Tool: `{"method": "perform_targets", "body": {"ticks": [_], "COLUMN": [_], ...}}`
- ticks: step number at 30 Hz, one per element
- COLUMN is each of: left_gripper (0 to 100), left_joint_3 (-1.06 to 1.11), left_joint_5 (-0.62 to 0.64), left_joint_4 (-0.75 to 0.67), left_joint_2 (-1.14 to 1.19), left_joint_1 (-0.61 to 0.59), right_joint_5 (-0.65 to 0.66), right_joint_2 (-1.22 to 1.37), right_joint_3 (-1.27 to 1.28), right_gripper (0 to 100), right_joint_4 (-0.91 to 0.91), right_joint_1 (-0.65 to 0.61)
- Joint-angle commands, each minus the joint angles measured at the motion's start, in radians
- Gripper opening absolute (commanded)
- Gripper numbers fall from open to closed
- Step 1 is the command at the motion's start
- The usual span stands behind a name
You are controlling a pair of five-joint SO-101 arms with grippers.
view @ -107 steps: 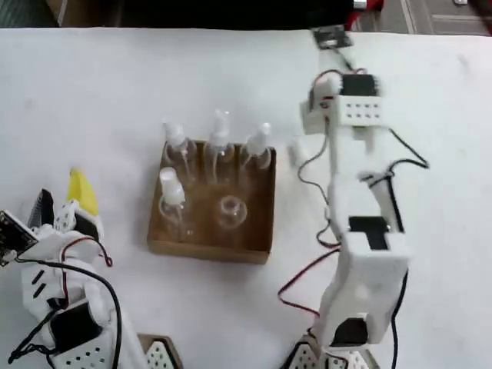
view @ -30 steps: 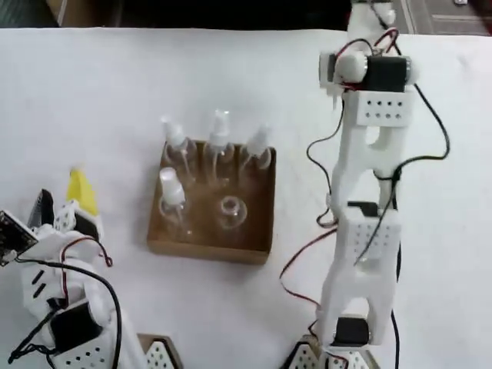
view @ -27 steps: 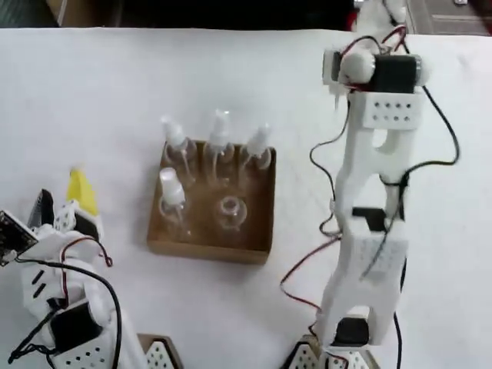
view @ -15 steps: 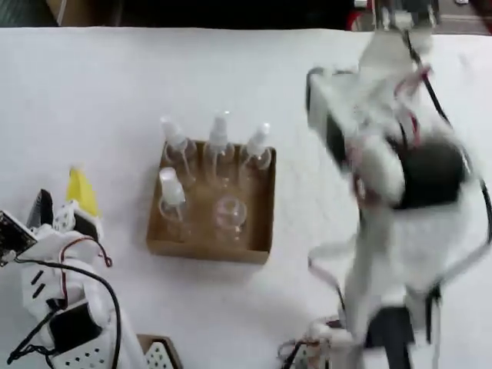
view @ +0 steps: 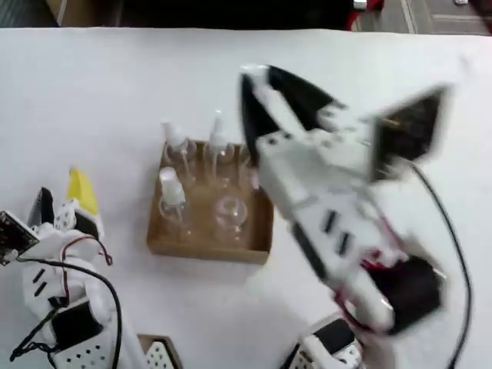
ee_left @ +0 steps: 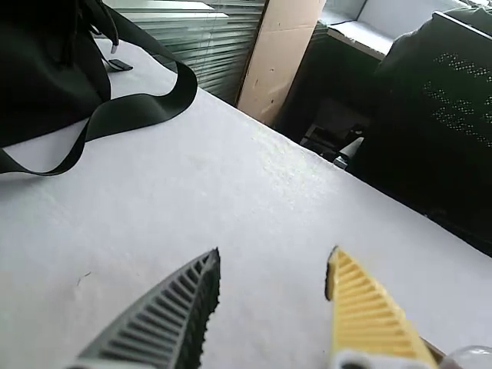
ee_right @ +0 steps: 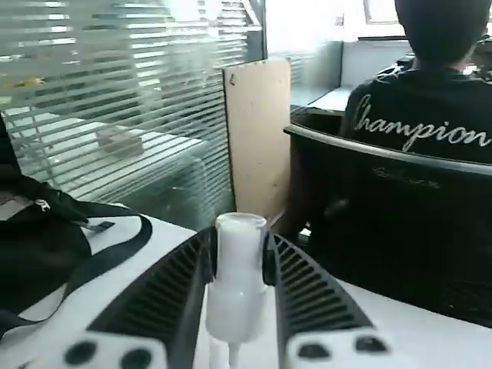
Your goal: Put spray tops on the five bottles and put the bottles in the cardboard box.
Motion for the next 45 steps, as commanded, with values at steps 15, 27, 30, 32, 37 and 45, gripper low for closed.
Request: {"method": "perform_targets", "body": {"ticks": [15, 27, 30, 32, 37, 45], "left_gripper": [21, 21, 21, 21, 21, 21], "left_joint_3": [-0.012, -0.012, -0.012, -0.012, -0.012, -0.012], "left_joint_5": [0.005, -0.009, -0.038, -0.037, -0.038, -0.041], "left_joint_4": [-0.037, -0.037, -0.037, -0.037, -0.037, -0.037], "left_joint_2": [0.001, 0.001, 0.001, 0.001, 0.001, 0.001], "left_joint_1": [0.039, 0.039, 0.039, 0.039, 0.039, 0.039], "right_joint_5": [-0.009, -0.009, -0.009, -0.009, -0.009, -0.003], "right_joint_2": [-0.398, -0.492, -0.493, -0.493, -0.493, -0.567], "right_joint_3": [0.697, 0.911, 0.911, 0.911, 0.914, 0.916], "right_gripper": [1.5, 1.5, 1.5, 1.5, 1.5, 1.5], "right_joint_4": [-0.438, -0.671, -0.624, -0.605, -0.602, -0.519], "right_joint_1": [-0.05, -0.051, -0.051, -0.051, -0.051, -0.088]}}
